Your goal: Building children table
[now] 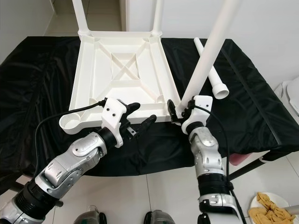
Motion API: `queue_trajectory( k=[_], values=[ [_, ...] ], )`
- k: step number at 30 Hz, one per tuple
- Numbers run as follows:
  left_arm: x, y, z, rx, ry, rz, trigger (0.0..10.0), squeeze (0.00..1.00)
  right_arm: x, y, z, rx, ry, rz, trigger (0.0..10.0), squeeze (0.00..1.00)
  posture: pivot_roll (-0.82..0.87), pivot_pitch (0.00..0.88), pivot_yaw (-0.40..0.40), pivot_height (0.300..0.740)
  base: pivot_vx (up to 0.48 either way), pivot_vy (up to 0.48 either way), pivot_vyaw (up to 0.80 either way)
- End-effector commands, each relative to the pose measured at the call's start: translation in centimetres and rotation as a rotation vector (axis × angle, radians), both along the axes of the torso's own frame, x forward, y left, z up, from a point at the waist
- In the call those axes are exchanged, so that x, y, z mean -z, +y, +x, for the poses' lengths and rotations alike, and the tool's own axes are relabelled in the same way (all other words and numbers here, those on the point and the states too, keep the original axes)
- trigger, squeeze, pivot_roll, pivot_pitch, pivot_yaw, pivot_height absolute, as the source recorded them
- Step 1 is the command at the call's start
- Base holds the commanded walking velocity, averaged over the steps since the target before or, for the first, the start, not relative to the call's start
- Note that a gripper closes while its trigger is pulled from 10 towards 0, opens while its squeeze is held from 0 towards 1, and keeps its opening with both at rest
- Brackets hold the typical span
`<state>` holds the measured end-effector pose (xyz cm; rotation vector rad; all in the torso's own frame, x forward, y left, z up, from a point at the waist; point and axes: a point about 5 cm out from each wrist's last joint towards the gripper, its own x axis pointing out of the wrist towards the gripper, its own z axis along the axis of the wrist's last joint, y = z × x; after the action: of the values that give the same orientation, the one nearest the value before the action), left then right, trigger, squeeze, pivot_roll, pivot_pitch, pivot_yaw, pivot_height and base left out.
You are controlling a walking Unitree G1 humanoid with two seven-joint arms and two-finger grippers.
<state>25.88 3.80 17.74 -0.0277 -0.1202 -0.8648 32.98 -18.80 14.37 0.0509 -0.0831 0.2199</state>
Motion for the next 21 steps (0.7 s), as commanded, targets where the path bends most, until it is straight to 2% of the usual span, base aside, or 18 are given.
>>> queue_trajectory(
  k=[1,5,7,12,21],
  values=[
    [0.3,-0.5,-0.7,0.203,-0.010,0.027,10.0,0.00,0.0,-0.6,0.1,-0.062,-0.006,-0.040,10.0,0.00,0.02,0.080,-0.041,0.740,0.000,0.000,0.00],
    [0.2,-0.5,-0.6,0.204,-0.013,0.027,10.0,0.00,-0.1,-1.7,0.2,-0.173,-0.003,-0.106,10.0,0.00,0.02,0.078,-0.041,0.740,0.000,0.000,0.00],
    [0.2,-0.5,-0.6,0.204,-0.013,0.027,10.0,0.00,-0.1,-1.7,0.2,-0.173,-0.003,-0.106,10.0,0.00,0.02,0.078,-0.041,0.740,0.000,0.000,0.00],
    [0.2,-0.5,-0.7,0.206,-0.013,0.025,10.0,0.00,-0.5,-2.9,0.6,-0.262,-0.001,-0.153,10.0,0.00,0.02,0.076,-0.040,0.740,0.000,0.000,0.00],
    [0.3,-0.6,-0.8,0.218,-0.009,0.027,10.0,0.00,-0.4,-3.5,1.3,-0.287,0.006,-0.185,10.0,0.00,0.02,0.061,-0.035,0.740,0.000,0.000,0.00]
  ],
)
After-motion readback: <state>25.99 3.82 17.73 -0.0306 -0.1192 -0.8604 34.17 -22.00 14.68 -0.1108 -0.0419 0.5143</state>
